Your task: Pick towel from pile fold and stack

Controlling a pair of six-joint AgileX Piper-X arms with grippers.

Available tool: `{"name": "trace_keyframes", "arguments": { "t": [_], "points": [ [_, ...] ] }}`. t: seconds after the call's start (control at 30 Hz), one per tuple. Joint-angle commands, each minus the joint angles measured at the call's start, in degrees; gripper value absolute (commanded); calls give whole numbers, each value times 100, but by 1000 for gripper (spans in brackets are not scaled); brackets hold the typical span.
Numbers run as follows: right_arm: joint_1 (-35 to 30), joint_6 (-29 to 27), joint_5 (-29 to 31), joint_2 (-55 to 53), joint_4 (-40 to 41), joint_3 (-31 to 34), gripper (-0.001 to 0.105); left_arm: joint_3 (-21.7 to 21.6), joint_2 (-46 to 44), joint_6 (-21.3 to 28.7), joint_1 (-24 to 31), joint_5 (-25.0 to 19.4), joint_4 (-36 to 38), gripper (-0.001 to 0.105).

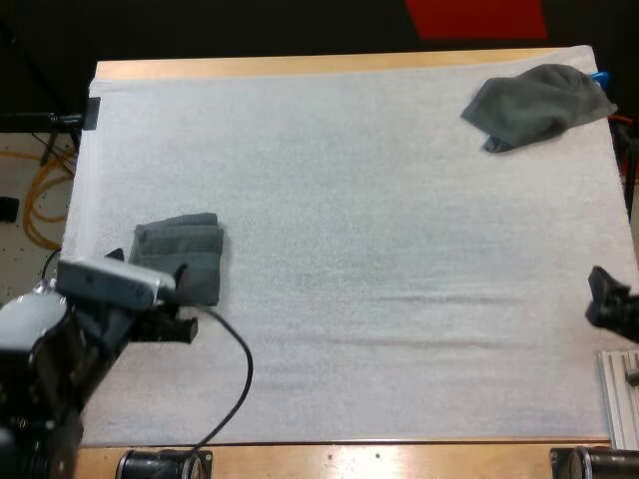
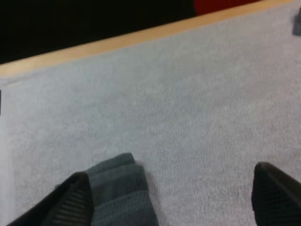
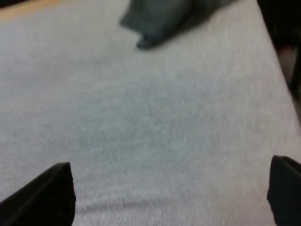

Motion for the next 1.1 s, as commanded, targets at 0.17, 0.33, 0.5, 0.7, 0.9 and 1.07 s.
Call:
{"name": "trace_keyframes", "arguments": {
  "t": [0.17,0.33,0.5,0.7,0.9,1.07],
  "points": [
    [-24,-336,-17,-1358,216,-7,80,-32,-861,131,-31,-48,2,68],
    [-24,-324,-17,-2307,221,-7,80,199,-1724,235,-31,-133,2,68],
    [-24,-324,-17,-2909,291,-7,80,589,-2575,249,-31,-121,170,68],
    [-24,-324,-17,-3141,873,-9,80,733,-3285,249,-31,-110,1382,68],
    [-24,-457,-17,-3141,1086,152,80,733,-3963,249,-31,-312,1952,68],
    [-24,-492,-17,-3141,980,308,80,700,-4120,249,11,-693,2505,68]
  ]
}}
